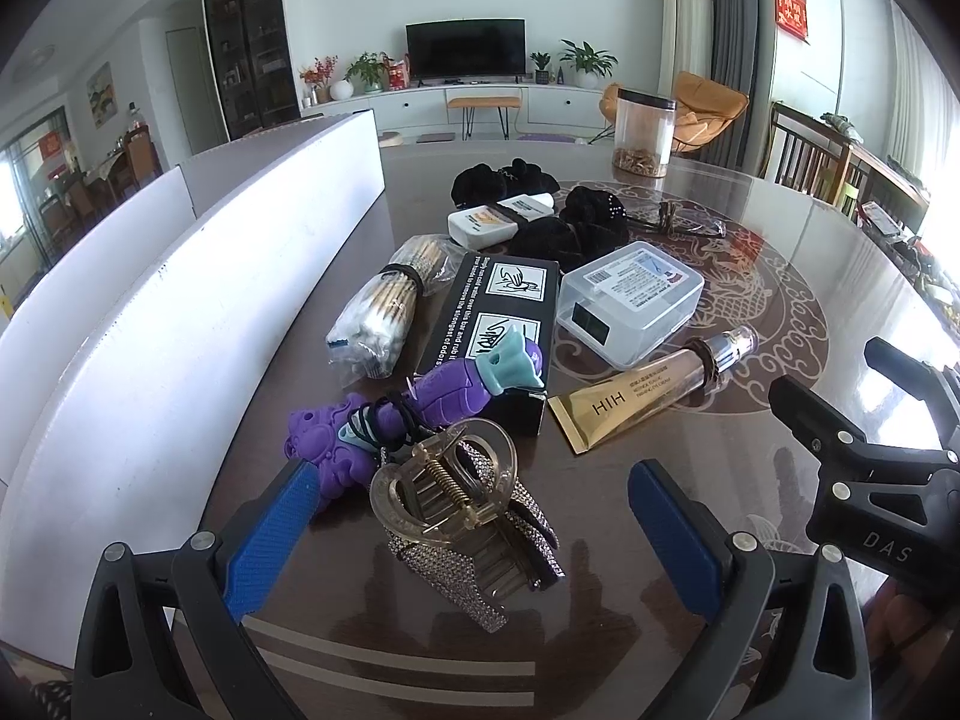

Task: Organize objects

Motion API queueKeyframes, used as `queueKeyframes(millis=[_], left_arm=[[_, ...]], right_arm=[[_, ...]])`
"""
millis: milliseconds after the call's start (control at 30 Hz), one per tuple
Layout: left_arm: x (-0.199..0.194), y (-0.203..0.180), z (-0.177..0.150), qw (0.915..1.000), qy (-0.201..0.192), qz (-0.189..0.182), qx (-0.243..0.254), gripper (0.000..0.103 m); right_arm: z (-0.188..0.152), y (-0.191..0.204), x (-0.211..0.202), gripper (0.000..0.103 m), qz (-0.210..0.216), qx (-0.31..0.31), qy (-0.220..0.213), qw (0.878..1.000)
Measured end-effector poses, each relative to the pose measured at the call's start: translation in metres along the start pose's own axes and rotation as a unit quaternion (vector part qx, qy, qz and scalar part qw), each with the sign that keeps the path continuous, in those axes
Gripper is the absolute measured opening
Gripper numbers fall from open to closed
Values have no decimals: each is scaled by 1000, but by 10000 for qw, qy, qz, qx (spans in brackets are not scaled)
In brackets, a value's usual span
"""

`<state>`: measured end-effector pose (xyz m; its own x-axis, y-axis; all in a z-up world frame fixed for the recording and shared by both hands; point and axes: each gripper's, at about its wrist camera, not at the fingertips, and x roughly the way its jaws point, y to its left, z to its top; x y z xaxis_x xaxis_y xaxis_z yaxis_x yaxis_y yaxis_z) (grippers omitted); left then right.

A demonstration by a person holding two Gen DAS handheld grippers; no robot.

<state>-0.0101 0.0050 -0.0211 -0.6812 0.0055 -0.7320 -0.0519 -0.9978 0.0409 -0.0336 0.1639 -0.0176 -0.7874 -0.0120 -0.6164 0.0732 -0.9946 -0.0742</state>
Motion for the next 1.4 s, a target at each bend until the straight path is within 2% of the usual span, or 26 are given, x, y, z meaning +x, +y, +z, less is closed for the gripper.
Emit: queueKeyframes(millis=[1400], left_arm=[[3, -1, -3, 10000, 74, 24, 59, 103]], right_arm=[[1, -1, 1, 103, -21, 27, 29, 10000]])
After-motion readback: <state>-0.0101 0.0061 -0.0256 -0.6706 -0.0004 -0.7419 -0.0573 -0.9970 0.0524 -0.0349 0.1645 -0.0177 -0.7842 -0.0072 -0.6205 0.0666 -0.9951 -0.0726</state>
